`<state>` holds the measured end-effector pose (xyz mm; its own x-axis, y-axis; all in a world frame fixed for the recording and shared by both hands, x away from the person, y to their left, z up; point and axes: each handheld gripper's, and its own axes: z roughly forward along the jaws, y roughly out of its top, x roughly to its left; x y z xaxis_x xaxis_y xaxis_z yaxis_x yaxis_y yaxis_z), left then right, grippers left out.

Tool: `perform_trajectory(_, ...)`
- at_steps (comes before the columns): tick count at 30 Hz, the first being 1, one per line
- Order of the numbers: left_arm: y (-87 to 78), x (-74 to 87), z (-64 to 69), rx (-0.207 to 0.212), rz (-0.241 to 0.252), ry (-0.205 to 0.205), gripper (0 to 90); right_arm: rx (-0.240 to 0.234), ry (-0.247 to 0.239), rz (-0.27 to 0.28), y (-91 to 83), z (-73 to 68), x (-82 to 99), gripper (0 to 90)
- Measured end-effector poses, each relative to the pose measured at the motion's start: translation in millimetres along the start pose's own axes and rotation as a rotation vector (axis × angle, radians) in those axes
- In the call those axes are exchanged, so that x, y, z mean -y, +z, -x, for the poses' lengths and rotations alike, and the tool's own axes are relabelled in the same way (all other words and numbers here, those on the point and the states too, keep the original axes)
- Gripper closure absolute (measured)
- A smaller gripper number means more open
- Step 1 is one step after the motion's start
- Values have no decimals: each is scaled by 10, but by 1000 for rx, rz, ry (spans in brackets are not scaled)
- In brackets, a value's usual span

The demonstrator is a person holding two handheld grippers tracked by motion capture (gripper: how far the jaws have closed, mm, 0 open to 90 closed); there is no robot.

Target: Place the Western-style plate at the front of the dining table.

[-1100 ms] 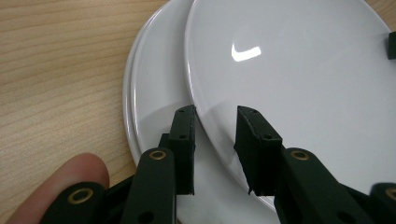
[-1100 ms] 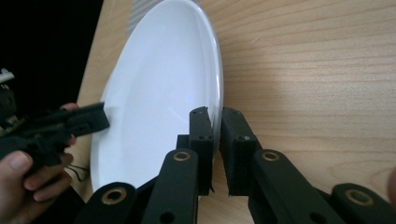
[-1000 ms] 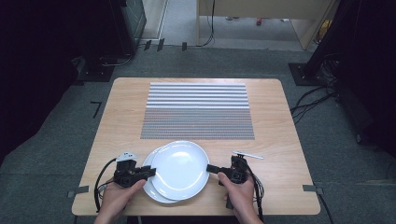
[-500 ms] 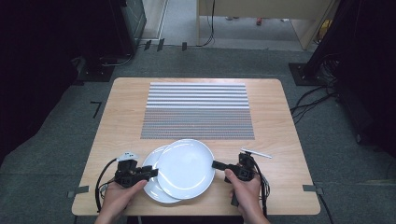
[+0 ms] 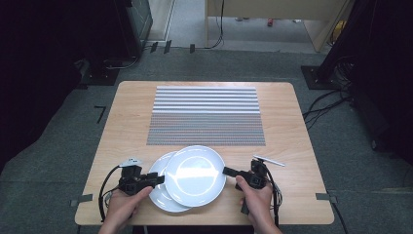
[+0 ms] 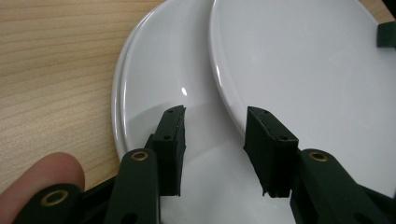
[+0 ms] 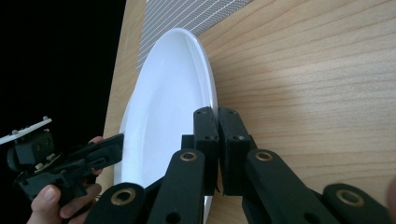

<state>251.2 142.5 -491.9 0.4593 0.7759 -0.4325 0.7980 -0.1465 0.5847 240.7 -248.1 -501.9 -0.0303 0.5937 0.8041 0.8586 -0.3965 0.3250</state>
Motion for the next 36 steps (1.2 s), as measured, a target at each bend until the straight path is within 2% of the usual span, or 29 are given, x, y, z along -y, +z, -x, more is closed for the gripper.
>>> perform_trajectory(4,-10,-2,-23,14,5,-26,563,-13,21,20,17,32,20,881)
perform_trajectory(8,-18,-2,-52,42,11,-60,559,-6,18,36,28,38,31,881)
perform_trajectory(10,-32,-5,-81,77,25,-93,559,-3,17,38,35,50,33,881)
perform_trajectory(15,-52,-12,-103,137,45,-131,549,-10,21,43,47,76,35,880)
perform_trajectory(17,-46,-11,-107,149,47,-142,548,-11,22,43,47,70,37,881)
perform_trajectory(20,-25,-3,-103,141,34,-138,548,-11,21,43,52,75,36,880)
perform_trajectory(27,47,-3,-17,161,21,-130,553,-16,22,43,58,83,36,880)
perform_trajectory(31,90,4,22,156,5,-122,622,-16,16,43,62,80,40,880)
perform_trajectory(32,111,6,50,155,-3,-108,662,-20,15,39,67,72,46,880)
perform_trajectory(33,111,6,50,155,-3,-108,666,-20,15,39,67,72,46,880)
perform_trajectory(34,123,7,76,132,-4,-101,676,-21,11,40,72,68,52,880)
perform_trajectory(36,123,7,70,137,-8,-109,687,-23,5,42,72,73,50,881)
